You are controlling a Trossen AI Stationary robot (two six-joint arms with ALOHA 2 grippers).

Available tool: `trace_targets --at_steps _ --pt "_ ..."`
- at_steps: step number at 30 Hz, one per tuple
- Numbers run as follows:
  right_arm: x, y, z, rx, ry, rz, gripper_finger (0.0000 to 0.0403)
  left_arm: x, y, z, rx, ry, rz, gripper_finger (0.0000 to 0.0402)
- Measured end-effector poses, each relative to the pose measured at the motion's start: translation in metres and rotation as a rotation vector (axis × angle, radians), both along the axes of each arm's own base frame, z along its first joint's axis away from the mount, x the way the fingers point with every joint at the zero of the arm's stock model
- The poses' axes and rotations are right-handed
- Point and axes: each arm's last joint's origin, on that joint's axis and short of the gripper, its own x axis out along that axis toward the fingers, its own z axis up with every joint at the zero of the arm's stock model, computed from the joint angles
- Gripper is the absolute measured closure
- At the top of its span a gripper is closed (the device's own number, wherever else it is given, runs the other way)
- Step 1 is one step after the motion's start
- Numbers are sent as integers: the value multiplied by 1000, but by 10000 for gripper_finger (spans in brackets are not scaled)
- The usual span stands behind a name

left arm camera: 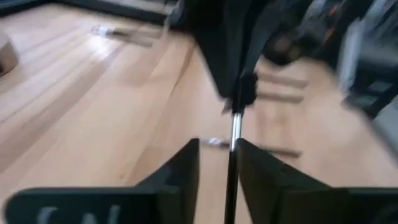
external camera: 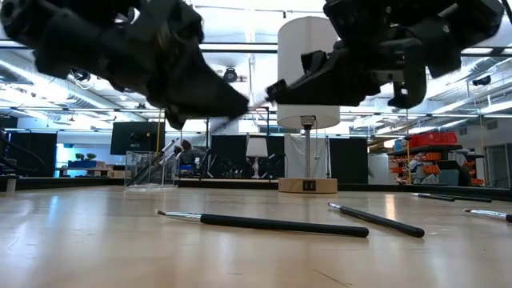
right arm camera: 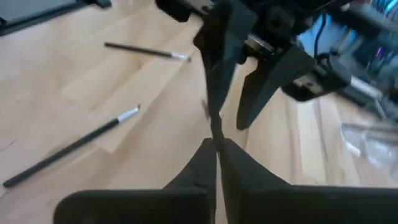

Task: Put items in baskets/containers
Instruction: Put the black brow brush into the transparent organizer

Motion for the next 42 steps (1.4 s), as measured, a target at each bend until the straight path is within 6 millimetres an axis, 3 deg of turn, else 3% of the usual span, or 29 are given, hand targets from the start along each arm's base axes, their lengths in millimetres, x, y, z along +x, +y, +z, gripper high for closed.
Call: trace_targets --at_steps 4,8,16,24,28,37,42 --pt "5 -4 12 14 86 -41 401 14 5 3 65 196 0 237" --pt "10 -8 16 13 140 -64 401 29 5 21 165 332 -16 219" --pt "12 -15 17 38 134 -99 401 45 1 53 285 390 -39 277" --pt "12 -15 18 40 124 -102 401 44 4 53 300 410 -14 340" --pt "13 -15 18 42 116 -102 401 44 4 53 303 416 -20 334" --pt "14 -15 21 53 87 -127 401 43 5 51 324 430 6 271" --pt "14 -15 20 58 89 -130 401 43 5 51 333 428 22 297"
